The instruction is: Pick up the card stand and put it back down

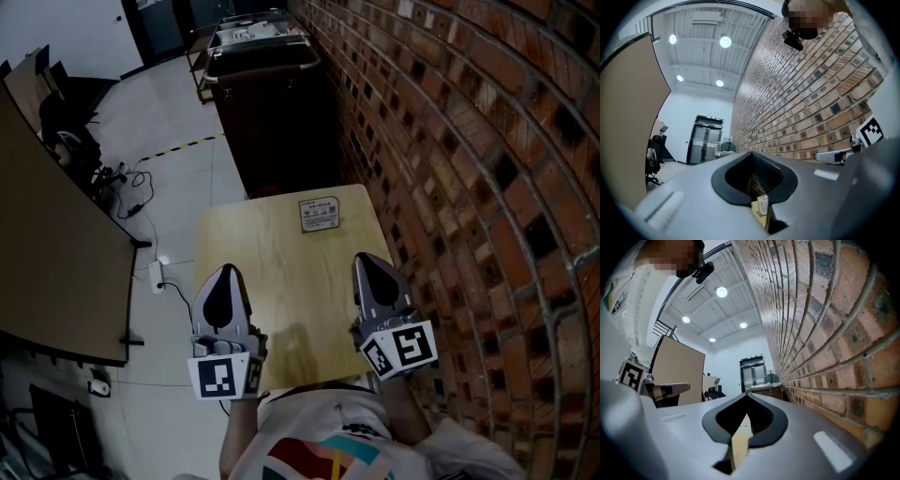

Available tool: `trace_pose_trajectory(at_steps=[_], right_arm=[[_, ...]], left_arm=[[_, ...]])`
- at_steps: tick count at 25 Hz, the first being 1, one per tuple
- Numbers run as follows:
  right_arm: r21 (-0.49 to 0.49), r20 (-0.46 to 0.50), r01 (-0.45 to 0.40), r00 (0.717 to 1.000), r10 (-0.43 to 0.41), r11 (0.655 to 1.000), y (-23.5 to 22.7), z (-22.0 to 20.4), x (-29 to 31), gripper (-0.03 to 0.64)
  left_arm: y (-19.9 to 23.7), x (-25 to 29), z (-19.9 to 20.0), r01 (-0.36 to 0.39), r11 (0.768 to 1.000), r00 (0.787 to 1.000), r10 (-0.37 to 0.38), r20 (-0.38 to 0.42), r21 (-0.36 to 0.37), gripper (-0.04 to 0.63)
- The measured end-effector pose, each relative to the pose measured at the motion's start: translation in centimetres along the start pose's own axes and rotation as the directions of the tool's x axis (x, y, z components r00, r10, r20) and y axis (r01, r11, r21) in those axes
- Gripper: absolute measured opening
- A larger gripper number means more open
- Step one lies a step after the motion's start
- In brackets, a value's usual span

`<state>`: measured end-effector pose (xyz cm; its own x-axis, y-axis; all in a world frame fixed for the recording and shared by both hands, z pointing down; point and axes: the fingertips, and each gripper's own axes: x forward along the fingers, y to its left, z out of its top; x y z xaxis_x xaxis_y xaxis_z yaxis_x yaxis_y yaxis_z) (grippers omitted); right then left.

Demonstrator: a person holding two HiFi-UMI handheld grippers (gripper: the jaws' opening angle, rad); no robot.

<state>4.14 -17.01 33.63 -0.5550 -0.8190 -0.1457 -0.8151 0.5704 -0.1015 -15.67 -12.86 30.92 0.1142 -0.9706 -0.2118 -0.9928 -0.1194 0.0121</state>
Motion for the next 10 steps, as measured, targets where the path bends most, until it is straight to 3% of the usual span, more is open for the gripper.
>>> trace_pose_trajectory(at_steps=[10], right_arm=[[-0.003,-0.012,0.013,1.000,-0.014,1.000,-0.23,-0.23,-0.25,0.000]], left_arm=[[-0.12,0.04,-0.01,0.008,1.000,1.000,-0.008,0.003,-0.003,0.005]])
